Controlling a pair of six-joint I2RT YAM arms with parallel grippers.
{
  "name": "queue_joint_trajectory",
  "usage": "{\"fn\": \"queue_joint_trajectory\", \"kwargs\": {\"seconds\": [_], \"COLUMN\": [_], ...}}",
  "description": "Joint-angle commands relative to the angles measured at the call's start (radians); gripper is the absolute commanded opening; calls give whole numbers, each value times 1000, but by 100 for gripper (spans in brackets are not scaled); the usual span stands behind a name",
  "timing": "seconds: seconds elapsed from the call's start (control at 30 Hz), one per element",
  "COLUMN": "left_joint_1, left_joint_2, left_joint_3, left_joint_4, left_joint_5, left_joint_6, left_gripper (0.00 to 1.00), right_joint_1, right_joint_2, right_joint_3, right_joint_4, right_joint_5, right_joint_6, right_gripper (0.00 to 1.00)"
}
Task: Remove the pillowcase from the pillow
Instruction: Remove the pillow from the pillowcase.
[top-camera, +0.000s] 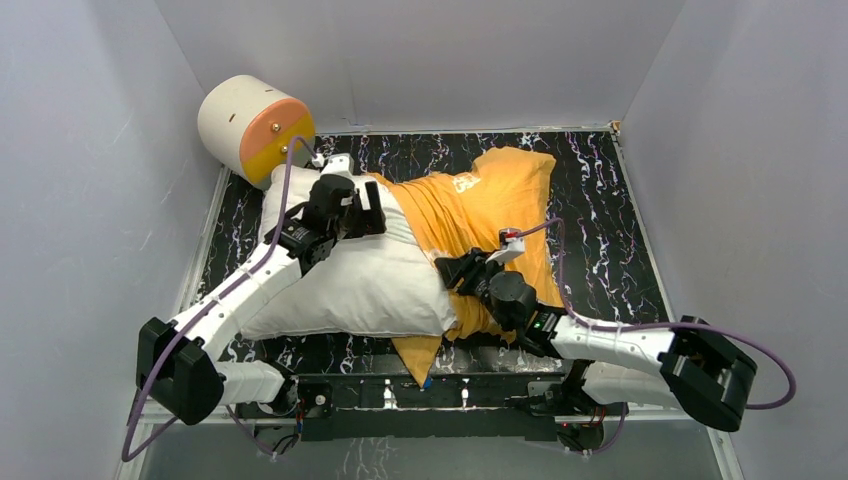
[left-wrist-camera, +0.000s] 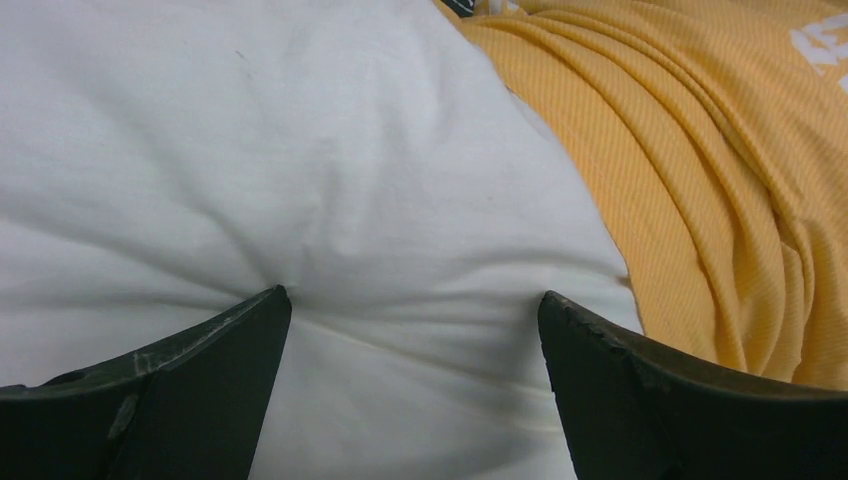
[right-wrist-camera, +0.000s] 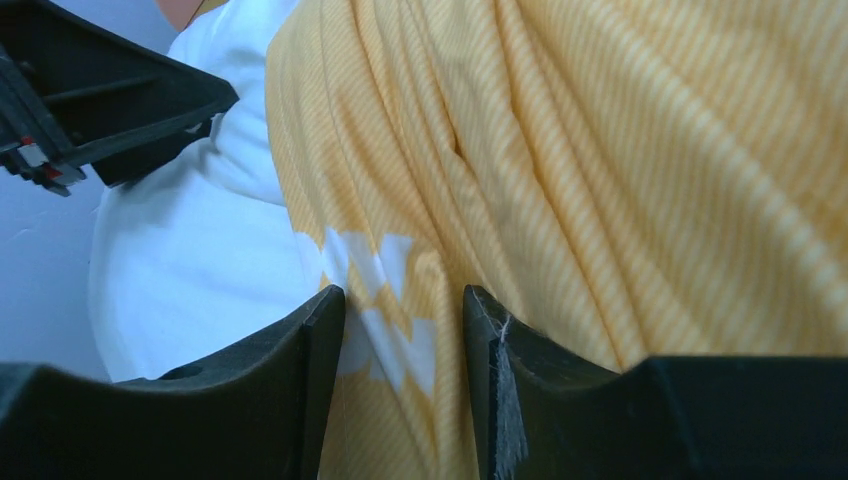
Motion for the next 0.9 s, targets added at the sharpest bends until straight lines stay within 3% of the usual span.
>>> {"fn": "queue_joint_trajectory", "kwargs": {"seconds": [0.0, 0.1, 0.13, 0.17, 0.27, 0.37, 0.53, 0.63, 0.67, 0.7, 0.73, 0.77, 0.8, 0.87], "left_joint_1": [45, 45, 44, 45, 45, 45, 45, 44, 45, 45, 45, 45, 45, 45], "left_joint_2": [1, -106, -136, -160, -206, -249, -319, -344, -351, -355, -360, -371, -385, -475], "left_joint_3": [-155, -358, -425, -465, -535, -587, -629, -623, -629, -642, -659, -675, -687, -722], "left_joint_4": [54, 195, 219, 229, 222, 227, 209, 186, 183, 182, 186, 182, 168, 138], "left_joint_5": [131, 202, 208, 208, 212, 234, 199, 180, 168, 149, 142, 140, 134, 108], "left_joint_6": [-17, -88, -114, -131, -158, -184, -220, -244, -261, -281, -313, -348, -373, -425], "left_gripper": [64, 27, 6, 0, 0, 0, 0, 0, 0, 0, 0, 0, 0, 0], "right_joint_1": [14, 14, 13, 12, 8, -50, -316, -346, -347, -355, -394, -498, -602, -751], "right_joint_2": [-97, -205, -225, -238, -176, -4, 370, 675, 747, 795, 804, 784, 760, 742], "right_joint_3": [-17, 118, 172, 235, 442, 677, 1016, 1282, 1340, 1372, 1333, 1273, 1250, 1257], "right_joint_4": [-399, -484, -510, -529, -594, -715, -908, -1128, -1223, -1272, -1250, -1175, -1144, -1102], "right_joint_5": [-45, -16, 6, 29, 111, 141, -201, -296, -287, -179, -88, -62, -29, 63], "right_joint_6": [-54, -134, -167, -204, -342, -469, -468, -530, -546, -539, -538, -531, -502, -554], "right_gripper": [58, 65, 68, 71, 84, 92, 99, 97, 92, 82, 66, 41, 2, 0]}}
